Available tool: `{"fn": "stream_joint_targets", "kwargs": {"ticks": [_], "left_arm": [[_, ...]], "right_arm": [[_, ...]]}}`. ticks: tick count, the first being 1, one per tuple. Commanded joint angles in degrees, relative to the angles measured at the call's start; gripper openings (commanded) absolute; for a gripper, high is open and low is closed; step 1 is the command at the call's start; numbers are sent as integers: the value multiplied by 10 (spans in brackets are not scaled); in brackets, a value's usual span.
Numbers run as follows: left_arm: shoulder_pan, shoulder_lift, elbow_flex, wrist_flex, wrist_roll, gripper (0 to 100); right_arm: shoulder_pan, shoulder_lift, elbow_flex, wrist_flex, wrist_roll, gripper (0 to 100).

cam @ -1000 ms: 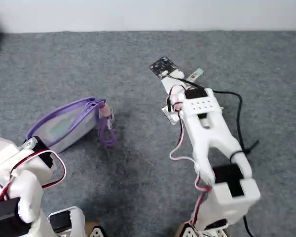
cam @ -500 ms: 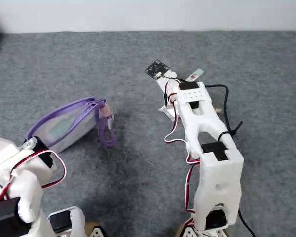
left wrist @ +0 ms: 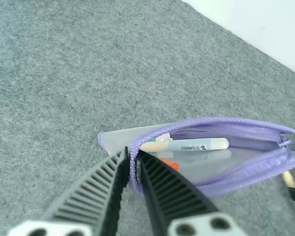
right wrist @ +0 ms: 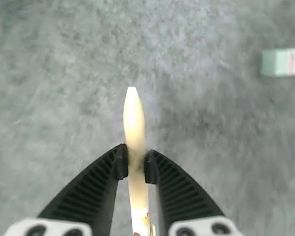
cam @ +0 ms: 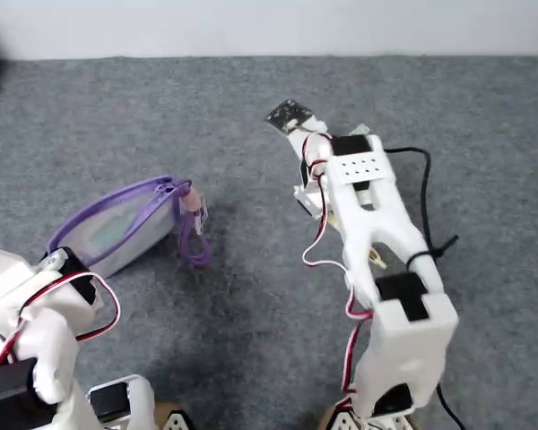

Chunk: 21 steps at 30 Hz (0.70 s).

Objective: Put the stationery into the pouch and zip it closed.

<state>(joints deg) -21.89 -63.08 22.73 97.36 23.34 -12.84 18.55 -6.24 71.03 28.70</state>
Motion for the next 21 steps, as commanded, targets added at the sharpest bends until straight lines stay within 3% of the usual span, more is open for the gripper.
{"fn": "stream_joint_targets", "kwargs": {"ticks": [1, 7, 13, 21], "left_arm": [[-3, 12, 7, 4, -3, 14], [-4, 12, 7, 4, -3, 14], [-1, 12, 6, 5, 25, 14], [0, 12, 4, 5, 31, 14]], "right_arm": [[-8, -94, -9, 61, -33, 8], [-39, -216, -9, 128, -95, 8], [-139, -364, -9, 143, -183, 8], [-266, -507, -9, 44, -321, 8]]}}
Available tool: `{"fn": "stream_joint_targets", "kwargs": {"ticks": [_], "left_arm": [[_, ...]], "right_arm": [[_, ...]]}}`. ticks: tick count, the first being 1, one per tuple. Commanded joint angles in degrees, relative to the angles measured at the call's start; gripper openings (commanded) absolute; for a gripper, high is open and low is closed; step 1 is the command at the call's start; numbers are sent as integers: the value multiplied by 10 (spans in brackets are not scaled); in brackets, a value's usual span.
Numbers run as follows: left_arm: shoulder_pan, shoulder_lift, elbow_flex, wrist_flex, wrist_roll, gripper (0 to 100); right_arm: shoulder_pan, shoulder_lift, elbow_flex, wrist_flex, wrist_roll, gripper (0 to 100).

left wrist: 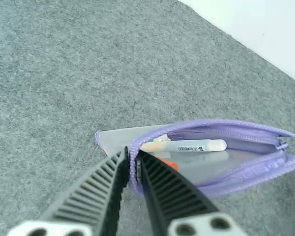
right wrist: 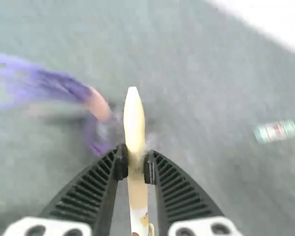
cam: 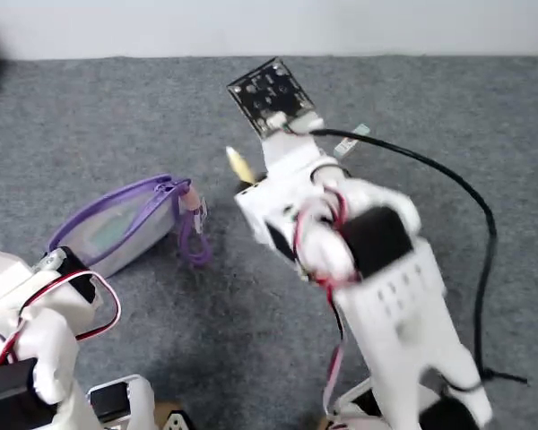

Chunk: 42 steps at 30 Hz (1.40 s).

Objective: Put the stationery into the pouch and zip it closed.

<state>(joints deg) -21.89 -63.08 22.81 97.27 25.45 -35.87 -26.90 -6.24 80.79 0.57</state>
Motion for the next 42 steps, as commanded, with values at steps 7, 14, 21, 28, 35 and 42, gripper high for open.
{"fn": "stream_joint_targets", "kwargs": {"ticks": [7, 14, 21, 28, 35, 42], "left_arm": [[0, 12, 2, 6, 9, 14], [0, 12, -11, 4, 9, 14], [0, 12, -11, 6, 9, 14], [0, 12, -11, 5, 9, 14], [-1, 12, -12, 5, 8, 14], [-3, 12, -12, 4, 6, 14]], "right_arm": [[-94, -86, -9, -223, -102, 8], [-151, -75, -1, -428, -145, 8], [-164, -31, 20, -503, -193, 8], [-164, 22, 39, -544, -193, 8], [-163, 24, 178, -657, -193, 8], [-162, 0, 318, -744, -190, 13]]}}
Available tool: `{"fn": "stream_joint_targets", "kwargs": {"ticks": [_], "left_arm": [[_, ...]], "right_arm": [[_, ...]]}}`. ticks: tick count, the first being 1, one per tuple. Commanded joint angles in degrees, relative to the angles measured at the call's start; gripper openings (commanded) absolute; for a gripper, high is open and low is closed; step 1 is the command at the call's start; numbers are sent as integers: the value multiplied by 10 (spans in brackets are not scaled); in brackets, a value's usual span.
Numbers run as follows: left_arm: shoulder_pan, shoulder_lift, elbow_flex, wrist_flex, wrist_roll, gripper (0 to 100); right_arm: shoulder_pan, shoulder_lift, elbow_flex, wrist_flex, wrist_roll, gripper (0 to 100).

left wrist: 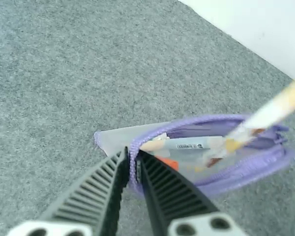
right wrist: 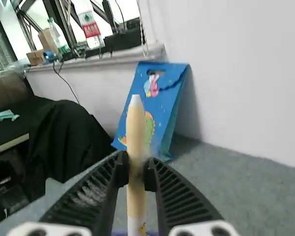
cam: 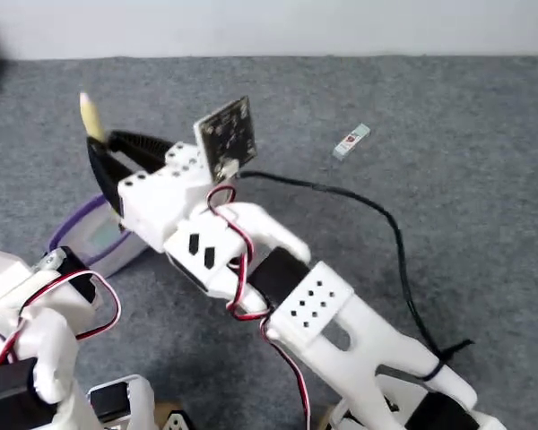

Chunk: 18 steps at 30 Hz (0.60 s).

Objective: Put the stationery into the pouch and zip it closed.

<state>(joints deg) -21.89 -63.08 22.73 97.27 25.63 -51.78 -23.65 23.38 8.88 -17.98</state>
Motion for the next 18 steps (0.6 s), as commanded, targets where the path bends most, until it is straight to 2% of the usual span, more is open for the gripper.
{"fn": "stream_joint_targets", "kwargs": {"ticks": [1, 3, 9, 13, 18], "left_arm": [[-4, 12, -11, 4, 4, 14], [-4, 12, -11, 4, 4, 14], [-2, 12, -11, 3, 4, 14], [-1, 12, -11, 3, 4, 14], [-1, 12, -11, 3, 4, 14]], "right_arm": [[-3, -40, 32, -24, -4, 13], [-3, -58, 48, -5, -4, 31], [-4, -111, 48, 101, -7, 202], [-2, -149, 48, 109, -7, 209], [58, -175, 50, 109, -7, 209]]}}
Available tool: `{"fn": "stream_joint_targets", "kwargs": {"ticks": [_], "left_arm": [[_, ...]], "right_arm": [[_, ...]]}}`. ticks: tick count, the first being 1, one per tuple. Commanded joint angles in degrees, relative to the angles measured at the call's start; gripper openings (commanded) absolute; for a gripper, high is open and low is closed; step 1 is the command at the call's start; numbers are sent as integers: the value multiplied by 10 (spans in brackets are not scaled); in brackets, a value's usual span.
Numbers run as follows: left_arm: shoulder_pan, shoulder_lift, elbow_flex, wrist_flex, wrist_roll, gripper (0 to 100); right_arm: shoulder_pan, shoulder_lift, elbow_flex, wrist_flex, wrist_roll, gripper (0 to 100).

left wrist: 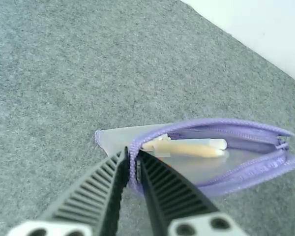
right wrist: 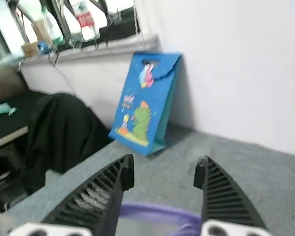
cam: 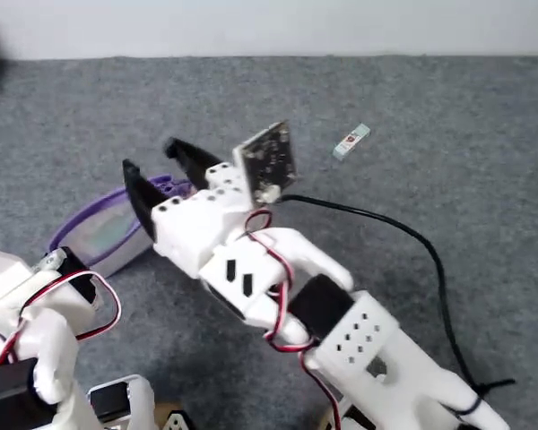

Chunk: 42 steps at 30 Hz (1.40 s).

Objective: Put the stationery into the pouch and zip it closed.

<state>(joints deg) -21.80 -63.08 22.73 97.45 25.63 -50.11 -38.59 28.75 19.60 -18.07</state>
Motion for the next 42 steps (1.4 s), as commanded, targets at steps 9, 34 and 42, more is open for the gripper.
{"fn": "stream_joint_targets", "kwargs": {"ticks": [9, 34, 42], "left_arm": [[-3, 12, -11, 1, 4, 14], [-2, 12, -10, 4, 4, 14], [-2, 12, -7, 4, 4, 14]], "right_arm": [[216, 19, -6, 95, -6, 8], [429, 668, -387, 109, -6, 237], [442, 827, -567, 168, -5, 237]]}}
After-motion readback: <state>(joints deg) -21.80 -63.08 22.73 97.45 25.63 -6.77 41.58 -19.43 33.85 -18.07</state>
